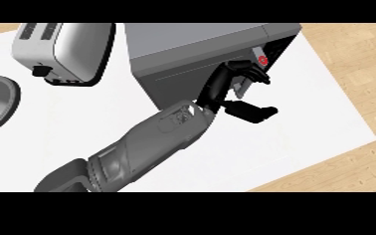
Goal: Pick up the milk, place it into the microwave and close the microwave
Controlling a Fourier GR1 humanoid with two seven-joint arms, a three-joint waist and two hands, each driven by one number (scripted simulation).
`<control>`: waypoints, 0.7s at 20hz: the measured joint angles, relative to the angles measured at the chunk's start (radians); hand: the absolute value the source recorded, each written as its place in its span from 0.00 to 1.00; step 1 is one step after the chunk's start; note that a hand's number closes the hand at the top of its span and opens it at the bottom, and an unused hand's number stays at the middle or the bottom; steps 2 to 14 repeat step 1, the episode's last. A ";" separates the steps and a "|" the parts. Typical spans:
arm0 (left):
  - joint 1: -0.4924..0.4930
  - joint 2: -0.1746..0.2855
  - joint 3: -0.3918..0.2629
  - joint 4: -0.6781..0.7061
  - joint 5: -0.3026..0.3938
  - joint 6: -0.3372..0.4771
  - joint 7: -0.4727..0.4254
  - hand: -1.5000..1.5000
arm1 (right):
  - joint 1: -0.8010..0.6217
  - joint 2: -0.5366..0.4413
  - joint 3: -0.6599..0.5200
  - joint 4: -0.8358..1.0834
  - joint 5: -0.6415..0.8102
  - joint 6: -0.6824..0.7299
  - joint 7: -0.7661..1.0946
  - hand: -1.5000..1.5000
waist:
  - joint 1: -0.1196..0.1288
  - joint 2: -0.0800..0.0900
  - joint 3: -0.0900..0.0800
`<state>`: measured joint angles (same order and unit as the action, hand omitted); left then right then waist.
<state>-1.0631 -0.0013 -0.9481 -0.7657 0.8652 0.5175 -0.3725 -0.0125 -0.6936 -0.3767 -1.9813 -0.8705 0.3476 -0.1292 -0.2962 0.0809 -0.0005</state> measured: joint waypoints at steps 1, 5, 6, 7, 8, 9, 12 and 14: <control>0.002 0.000 -0.002 0.000 0.005 -0.005 -0.004 0.00 | 0.004 0.000 -0.004 -0.005 -0.005 -0.002 0.002 0.00 | 0.004 -0.001 0.000; 0.002 0.000 -0.002 0.000 0.005 -0.005 -0.004 0.00 | 0.004 0.000 -0.004 -0.005 -0.005 -0.002 0.002 0.00 | 0.004 -0.001 0.000; 0.002 0.000 -0.002 0.000 0.005 -0.005 -0.004 0.00 | 0.004 0.000 -0.004 -0.005 -0.005 -0.002 0.002 0.00 | 0.004 -0.001 0.000; 0.002 0.000 -0.002 0.000 0.005 -0.005 -0.004 0.00 | 0.004 0.000 -0.004 -0.005 -0.005 -0.002 0.002 0.00 | 0.004 -0.001 0.000; 0.002 0.000 -0.002 0.000 0.005 -0.005 -0.004 0.00 | 0.004 0.000 -0.004 -0.005 -0.005 -0.002 0.002 0.00 | 0.004 -0.001 0.000; 0.002 0.000 -0.002 0.000 0.005 -0.005 -0.004 0.00 | 0.004 0.000 -0.004 -0.005 -0.005 -0.002 0.002 0.00 | 0.004 -0.001 0.000; 0.002 0.000 -0.002 0.000 0.005 -0.005 -0.004 0.00 | 0.004 0.000 -0.004 -0.005 -0.005 -0.002 0.002 0.00 | 0.004 -0.001 0.000; 0.002 0.000 -0.002 0.000 0.005 -0.005 -0.004 0.00 | 0.004 0.000 -0.004 -0.005 -0.005 -0.002 0.002 0.00 | 0.004 -0.001 0.000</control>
